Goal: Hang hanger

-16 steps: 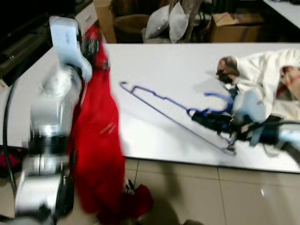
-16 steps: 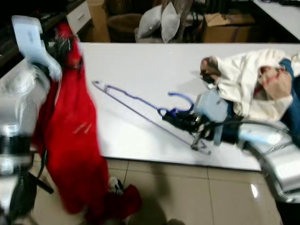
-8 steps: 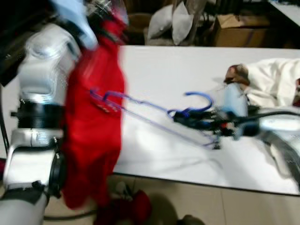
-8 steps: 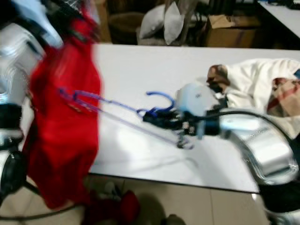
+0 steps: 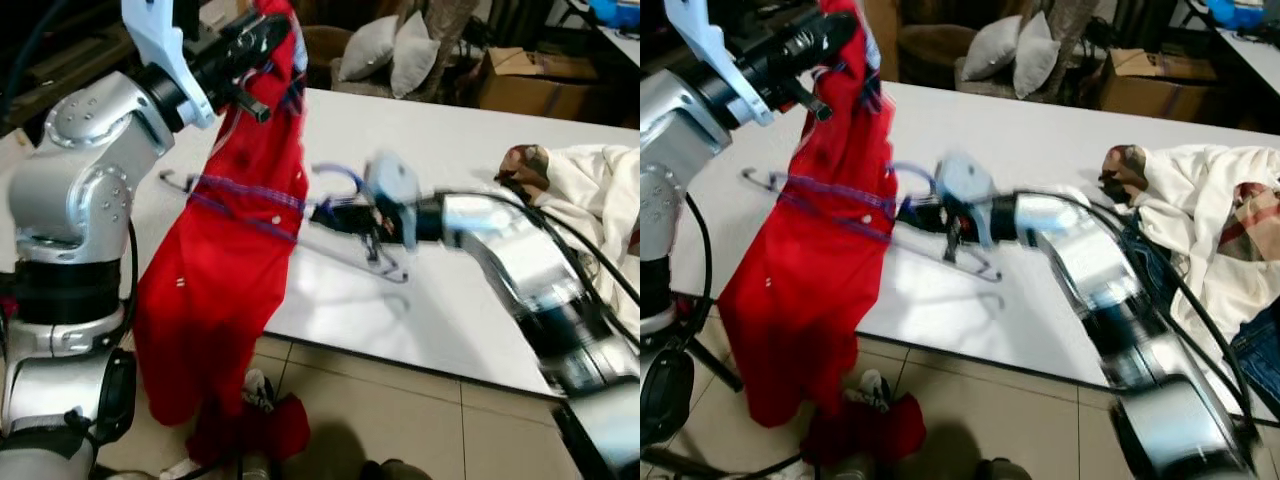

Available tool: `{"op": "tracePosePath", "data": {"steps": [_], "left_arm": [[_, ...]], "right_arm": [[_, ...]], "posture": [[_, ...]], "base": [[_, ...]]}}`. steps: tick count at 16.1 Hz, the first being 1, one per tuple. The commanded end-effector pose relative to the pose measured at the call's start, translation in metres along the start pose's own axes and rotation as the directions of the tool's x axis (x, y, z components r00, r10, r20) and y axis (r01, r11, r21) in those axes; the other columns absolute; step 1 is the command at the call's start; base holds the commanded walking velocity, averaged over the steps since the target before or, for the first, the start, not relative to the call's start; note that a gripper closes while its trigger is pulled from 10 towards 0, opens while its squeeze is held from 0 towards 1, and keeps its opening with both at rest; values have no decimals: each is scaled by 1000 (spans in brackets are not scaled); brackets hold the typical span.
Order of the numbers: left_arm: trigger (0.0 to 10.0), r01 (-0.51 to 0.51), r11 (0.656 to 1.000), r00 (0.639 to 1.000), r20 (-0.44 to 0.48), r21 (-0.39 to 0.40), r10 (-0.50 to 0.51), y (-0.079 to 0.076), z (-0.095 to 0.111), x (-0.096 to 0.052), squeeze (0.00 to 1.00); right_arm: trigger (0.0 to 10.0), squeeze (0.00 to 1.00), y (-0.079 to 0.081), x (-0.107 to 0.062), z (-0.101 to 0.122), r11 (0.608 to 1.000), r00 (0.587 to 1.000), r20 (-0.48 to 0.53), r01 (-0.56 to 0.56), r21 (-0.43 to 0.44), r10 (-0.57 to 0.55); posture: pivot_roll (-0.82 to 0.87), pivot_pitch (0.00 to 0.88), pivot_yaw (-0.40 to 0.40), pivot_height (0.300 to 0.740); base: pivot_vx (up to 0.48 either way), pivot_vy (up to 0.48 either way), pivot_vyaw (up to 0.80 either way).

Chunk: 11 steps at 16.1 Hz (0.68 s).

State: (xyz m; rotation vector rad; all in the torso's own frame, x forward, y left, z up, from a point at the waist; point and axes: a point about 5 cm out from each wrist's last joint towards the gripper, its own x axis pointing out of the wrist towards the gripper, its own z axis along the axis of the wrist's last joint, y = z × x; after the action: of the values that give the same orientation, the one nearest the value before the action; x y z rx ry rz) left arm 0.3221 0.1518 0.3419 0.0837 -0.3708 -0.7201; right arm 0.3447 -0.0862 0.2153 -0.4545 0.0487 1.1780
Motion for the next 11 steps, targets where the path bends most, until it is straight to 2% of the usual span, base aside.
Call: {"op": "tracePosePath", "data": {"steps": [1, 2, 3, 4, 5, 6, 8, 10, 11], "left_arm": [[10000, -1, 1000, 998, 56, 5, 1, 1, 16, -1, 0], [10000, -18, 1000, 992, 124, 23, 15, 6, 31, -4, 0], [10000, -32, 999, 986, 162, 31, 26, 9, 39, -6, 0], [10000, -137, 990, 961, 248, 34, 124, 24, 57, -12, 0], [10000, -251, 967, 927, 299, 47, 226, 40, 67, -21, 0], [10000, -310, 948, 910, 310, 67, 276, 48, 69, -28, 0], [10000, -338, 938, 903, 308, 80, 299, 52, 66, -34, 0], [10000, -321, 945, 904, 318, 63, 286, 43, 58, -35, 0], [10000, -318, 947, 916, 274, 54, 292, 39, 42, -32, 0]], "right_arm": [[10000, 0, -19, -2, 5, 993, 994, -21, 106, -51, -108], [10000, 0, -53, -4, 24, 952, 958, -11, 283, -115, -286], [10000, 0, -68, -8, 34, 913, 924, 0, 377, -153, -382], [10000, 0, -100, -27, 71, 777, 798, 126, 603, -179, -590], [10000, 0, -114, -43, 101, 712, 712, 261, 693, -114, -652], [10000, 0, -115, -47, 111, 725, 713, 308, 682, -98, -629], [10000, 0, -116, -45, 106, 718, 721, 294, 681, -141, -627], [10000, 0, -112, -39, 84, 707, 712, 279, 694, -138, -645], [10000, 0, -106, -32, 65, 729, 736, 242, 671, -135, -632]], "posture": [[-25, 63, 3, 740], [-27, 61, 8, 740], [-27, 60, 8, 740], [-24, 57, 6, 740], [-24, 53, 7, 740], [-26, 50, 8, 740], [-28, 47, 9, 740], [-29, 47, 15, 740], [-28, 47, 20, 740]], "base": [[0, 0, 0], [0, 0, 0], [0, 0, 0], [0, 0, 0], [0, 0, 0], [0, 0, 0], [0, 0, 0], [0, 0, 0], [0, 0, 0]]}}
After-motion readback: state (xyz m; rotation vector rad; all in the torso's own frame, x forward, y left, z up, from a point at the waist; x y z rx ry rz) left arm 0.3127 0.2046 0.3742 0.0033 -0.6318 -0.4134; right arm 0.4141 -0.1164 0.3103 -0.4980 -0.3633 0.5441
